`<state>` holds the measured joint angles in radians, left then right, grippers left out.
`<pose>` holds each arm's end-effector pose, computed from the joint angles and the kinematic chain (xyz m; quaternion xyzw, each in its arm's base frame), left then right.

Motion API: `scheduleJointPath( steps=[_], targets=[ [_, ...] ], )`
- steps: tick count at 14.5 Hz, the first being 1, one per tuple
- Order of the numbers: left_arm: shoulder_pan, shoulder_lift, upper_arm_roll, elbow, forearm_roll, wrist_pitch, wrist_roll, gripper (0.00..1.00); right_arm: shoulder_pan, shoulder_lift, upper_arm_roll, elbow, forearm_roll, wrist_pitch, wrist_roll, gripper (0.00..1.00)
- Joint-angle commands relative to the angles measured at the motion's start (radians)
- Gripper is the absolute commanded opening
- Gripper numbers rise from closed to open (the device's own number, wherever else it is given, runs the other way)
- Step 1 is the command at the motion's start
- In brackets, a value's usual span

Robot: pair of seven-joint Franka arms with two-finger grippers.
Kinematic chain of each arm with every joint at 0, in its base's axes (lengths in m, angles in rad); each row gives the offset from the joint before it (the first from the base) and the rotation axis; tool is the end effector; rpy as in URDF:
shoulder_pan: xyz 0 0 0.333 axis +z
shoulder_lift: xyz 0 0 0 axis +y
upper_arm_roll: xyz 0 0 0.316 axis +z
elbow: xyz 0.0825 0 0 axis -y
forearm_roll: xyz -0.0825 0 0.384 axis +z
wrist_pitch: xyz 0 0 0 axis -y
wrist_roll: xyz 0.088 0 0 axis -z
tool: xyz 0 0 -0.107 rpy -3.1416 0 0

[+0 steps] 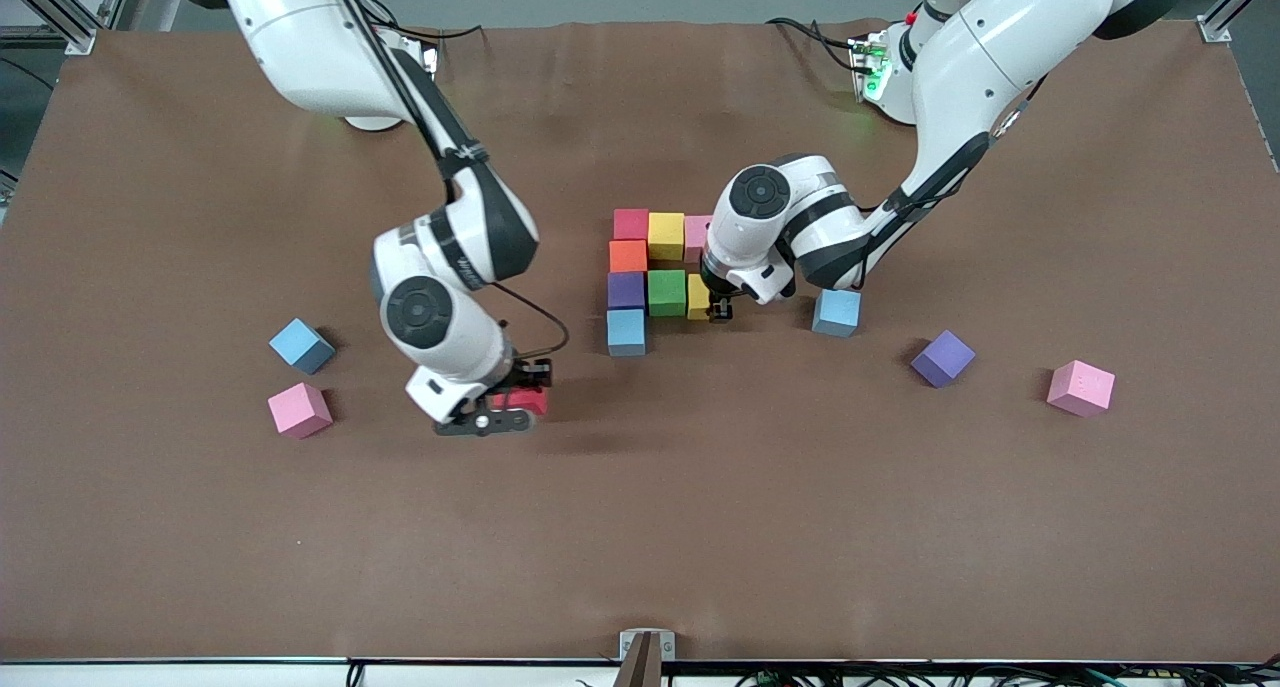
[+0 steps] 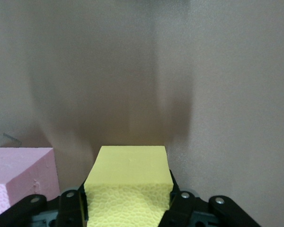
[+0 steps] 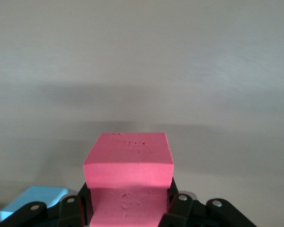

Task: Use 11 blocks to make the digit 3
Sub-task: 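Set red below blue while the left gripper places yellow beside green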

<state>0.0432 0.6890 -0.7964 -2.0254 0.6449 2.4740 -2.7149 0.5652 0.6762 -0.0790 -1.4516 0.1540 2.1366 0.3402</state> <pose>0.4384 -0.4038 0.1975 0.7068 0.7059 -0.0422 0.0217 0.6293 0.3518 0.2899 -0.9983 -0.0408 0.0110 0.0395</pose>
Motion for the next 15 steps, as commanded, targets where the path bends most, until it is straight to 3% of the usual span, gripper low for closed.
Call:
scheduleJointPath(
  steps=[1,8,15],
  targets=[
    [-0.017,0.012,0.013,0.014,0.030,0.010,-0.059,0.23,0.053,0.084,-0.013,0.140,0.007,-0.029,0.005,0.26],
    [-0.020,0.014,0.013,0.016,0.029,0.010,-0.059,0.26,0.151,0.255,-0.016,0.312,0.007,-0.024,0.092,0.25],
    [-0.020,0.027,0.013,0.030,0.029,0.010,-0.059,0.30,0.182,0.283,-0.015,0.312,0.006,-0.032,0.094,0.25]
  ],
)
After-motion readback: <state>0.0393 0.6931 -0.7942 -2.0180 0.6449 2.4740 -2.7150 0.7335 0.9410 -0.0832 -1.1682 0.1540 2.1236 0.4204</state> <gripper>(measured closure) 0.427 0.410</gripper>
